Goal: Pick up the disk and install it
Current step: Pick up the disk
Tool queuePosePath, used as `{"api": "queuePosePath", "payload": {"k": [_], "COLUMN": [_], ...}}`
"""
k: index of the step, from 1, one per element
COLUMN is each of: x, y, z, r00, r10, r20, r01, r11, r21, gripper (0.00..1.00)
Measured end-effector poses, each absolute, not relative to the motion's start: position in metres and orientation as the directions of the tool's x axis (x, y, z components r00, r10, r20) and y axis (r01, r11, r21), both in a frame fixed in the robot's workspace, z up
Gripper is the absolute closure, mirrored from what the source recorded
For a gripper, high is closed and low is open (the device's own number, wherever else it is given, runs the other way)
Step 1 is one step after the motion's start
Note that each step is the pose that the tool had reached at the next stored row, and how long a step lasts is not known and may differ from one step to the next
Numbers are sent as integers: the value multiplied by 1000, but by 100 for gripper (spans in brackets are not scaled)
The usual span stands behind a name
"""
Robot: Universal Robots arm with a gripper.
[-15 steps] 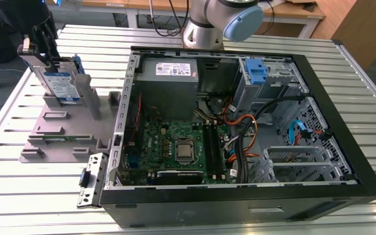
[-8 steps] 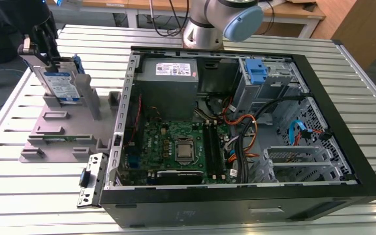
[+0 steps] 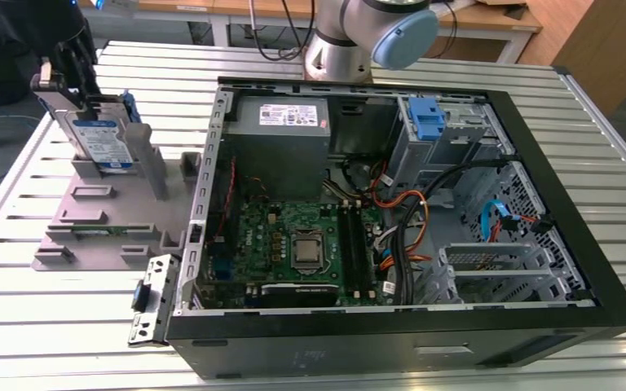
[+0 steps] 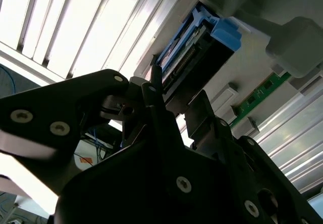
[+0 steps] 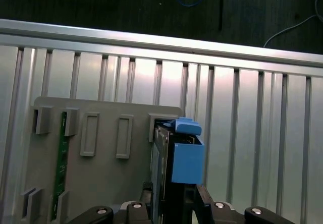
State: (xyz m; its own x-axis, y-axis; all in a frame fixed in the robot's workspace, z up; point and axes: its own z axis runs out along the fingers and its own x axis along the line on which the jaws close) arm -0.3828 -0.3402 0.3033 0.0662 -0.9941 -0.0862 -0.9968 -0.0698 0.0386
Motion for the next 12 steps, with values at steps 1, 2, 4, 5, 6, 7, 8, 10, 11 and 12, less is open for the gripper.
{"api": "queuePosePath", "payload": {"k": [1, 2, 4, 5, 6, 7, 8, 10, 11, 12], "x": [-383, -383, -383, -383, -383, -383, -383, -382, -382, -382], "y": [-340, -340, -340, -340, -340, -340, -340, -340, -340, -340], "z": [303, 303, 303, 303, 303, 303, 304, 304, 304, 304], "r00": [66, 66, 66, 66, 66, 66, 66, 66, 66, 66], "r10": [-994, -994, -994, -994, -994, -994, -994, -994, -994, -994], "r20": [-86, -86, -86, -86, -86, -86, -86, -86, -86, -86], "r01": [-997, -997, -997, -997, -997, -997, -997, -997, -997, -997], "r11": [-70, -70, -70, -70, -70, -70, -70, -70, -70, -70], "r21": [38, 38, 39, 39, 38, 38, 39, 39, 39, 39], "gripper": [55, 55, 55, 55, 55, 55, 55, 55, 55, 55]}}
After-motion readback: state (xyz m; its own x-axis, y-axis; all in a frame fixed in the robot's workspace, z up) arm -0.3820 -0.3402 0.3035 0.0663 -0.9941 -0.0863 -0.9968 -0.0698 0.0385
